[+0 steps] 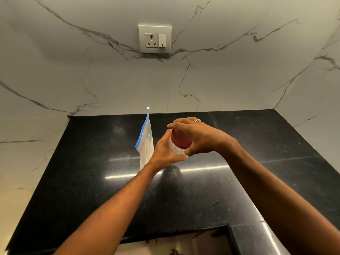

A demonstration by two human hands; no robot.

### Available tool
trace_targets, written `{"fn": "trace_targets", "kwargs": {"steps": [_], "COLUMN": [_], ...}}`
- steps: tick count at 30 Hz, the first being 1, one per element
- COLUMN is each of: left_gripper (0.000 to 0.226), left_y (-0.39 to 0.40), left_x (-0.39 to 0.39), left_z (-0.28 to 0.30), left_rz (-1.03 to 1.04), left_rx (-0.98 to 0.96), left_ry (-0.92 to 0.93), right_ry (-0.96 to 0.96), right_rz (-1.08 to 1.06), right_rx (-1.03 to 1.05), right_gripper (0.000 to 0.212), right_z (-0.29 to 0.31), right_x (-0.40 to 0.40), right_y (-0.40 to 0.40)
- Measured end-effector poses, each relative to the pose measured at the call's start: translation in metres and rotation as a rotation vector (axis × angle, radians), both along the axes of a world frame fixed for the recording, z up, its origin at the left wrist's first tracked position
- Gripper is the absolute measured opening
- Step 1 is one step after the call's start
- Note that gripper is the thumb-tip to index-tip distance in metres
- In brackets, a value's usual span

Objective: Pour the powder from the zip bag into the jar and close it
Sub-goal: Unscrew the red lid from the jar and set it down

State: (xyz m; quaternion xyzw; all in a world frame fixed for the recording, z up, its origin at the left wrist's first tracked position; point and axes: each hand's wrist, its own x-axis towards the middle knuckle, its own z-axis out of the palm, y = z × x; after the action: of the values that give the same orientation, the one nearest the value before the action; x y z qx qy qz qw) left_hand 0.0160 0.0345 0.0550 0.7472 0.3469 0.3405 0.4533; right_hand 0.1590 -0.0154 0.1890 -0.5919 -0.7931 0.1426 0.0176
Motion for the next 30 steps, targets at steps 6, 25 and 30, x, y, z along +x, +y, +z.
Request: {"fn": "trace_targets", "kwargs": {"steps": [6, 25, 30], "left_gripper": [0.09, 0.09, 0.088], "left_y": [-0.001, -0.002, -0.002], "left_x": [0.001, 0.006, 0.005], "left_z": [0.005, -0.002, -0.005], "left_rz": [-0.017, -0.017, -0.025], "left_rx": [-0.021, -0.018, -0.038], "left_ry": [-0.007, 0.028, 0.028], "right_ry": [-0.082, -0.046, 0.034], "right_rz": [-0.251, -0.064, 0.111], "right_rx": [0.165, 0.09, 0.16], "right_gripper": [0.1, 0.086, 0.075], "right_z": [-0.004, 0.003, 0.011], "right_x": [-0.001, 0.002, 0.009], "right_y": [-0.001, -0.005, -0.006]}}
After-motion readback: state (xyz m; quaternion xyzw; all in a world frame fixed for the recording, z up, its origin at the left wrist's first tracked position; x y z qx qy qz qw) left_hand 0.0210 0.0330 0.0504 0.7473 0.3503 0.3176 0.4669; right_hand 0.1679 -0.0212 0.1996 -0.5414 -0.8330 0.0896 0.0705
